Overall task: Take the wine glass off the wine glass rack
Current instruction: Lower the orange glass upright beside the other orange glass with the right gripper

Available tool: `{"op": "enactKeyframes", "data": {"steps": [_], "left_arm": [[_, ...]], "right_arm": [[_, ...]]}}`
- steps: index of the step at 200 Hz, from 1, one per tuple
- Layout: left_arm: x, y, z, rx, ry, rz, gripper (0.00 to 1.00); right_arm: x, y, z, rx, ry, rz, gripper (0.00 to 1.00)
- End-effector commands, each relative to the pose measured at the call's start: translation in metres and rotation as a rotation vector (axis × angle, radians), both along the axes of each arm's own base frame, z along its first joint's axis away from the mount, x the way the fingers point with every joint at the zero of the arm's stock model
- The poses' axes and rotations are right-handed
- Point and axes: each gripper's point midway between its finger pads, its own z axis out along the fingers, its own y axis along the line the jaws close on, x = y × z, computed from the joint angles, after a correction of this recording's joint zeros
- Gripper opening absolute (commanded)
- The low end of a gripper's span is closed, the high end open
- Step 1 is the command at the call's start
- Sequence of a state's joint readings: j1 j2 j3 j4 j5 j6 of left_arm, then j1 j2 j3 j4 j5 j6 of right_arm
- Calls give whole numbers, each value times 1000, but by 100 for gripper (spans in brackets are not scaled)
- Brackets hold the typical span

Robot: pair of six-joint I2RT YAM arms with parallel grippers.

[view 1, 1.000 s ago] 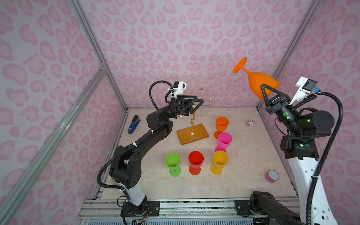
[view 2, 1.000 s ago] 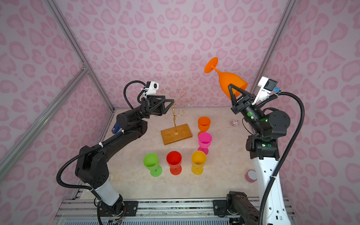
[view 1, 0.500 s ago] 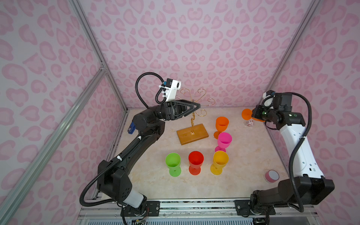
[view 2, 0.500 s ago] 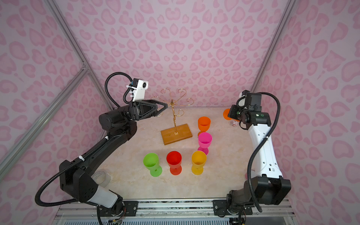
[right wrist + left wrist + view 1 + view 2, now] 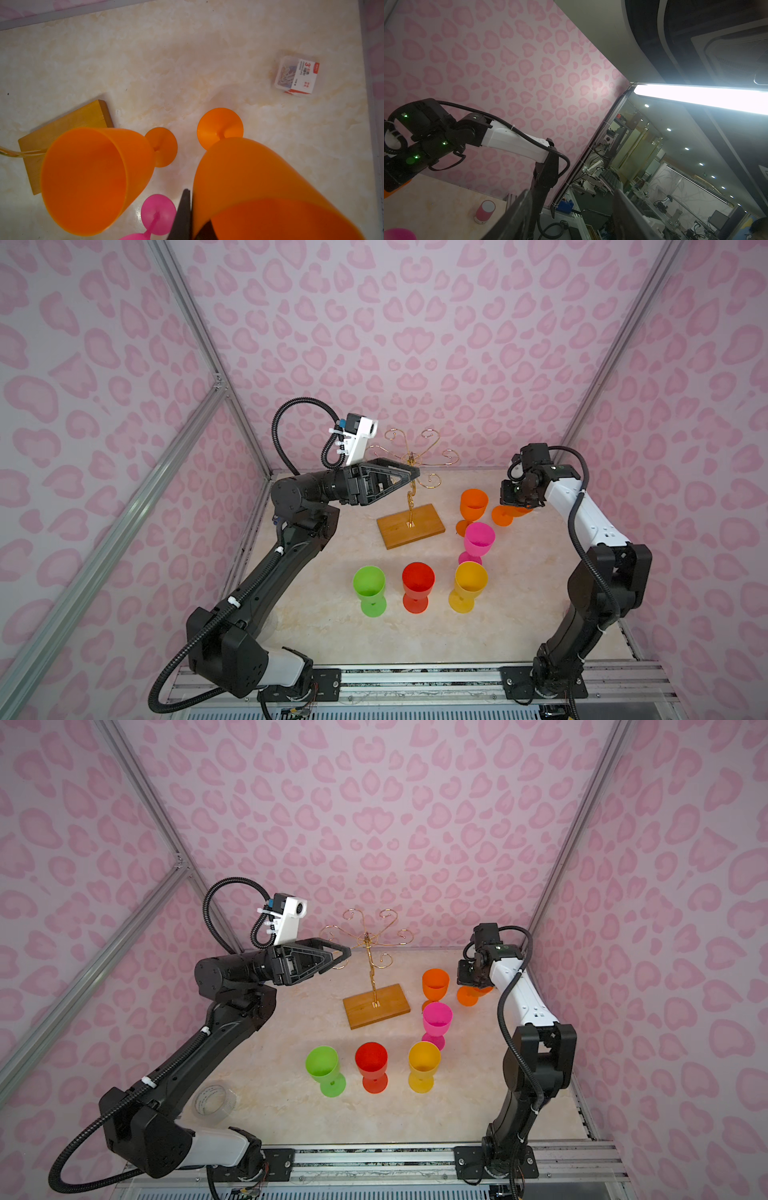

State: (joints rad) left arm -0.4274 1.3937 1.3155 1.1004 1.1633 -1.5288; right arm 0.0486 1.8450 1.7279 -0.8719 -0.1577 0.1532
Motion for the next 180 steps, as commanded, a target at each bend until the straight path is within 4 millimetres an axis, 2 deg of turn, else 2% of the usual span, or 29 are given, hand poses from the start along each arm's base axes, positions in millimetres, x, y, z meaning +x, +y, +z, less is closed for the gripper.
{"op": "enactKeyframes", "data": {"steps": [1,95,131,180], "left_arm": [[-4,2,-2,10,-39,17,64],[-3,3,-9,37,-41,54,64],[-4,3,-11,45,-48,61,64],[-3,3,-15,59,-49,70,64]], "right_arm": [[6,-3,-9,-39,31,3,0],[33,0,-34,-53,108,9,0],[38,1,-34,-55,114,10,11],[43,5,-25,-38,94,16,30]]}}
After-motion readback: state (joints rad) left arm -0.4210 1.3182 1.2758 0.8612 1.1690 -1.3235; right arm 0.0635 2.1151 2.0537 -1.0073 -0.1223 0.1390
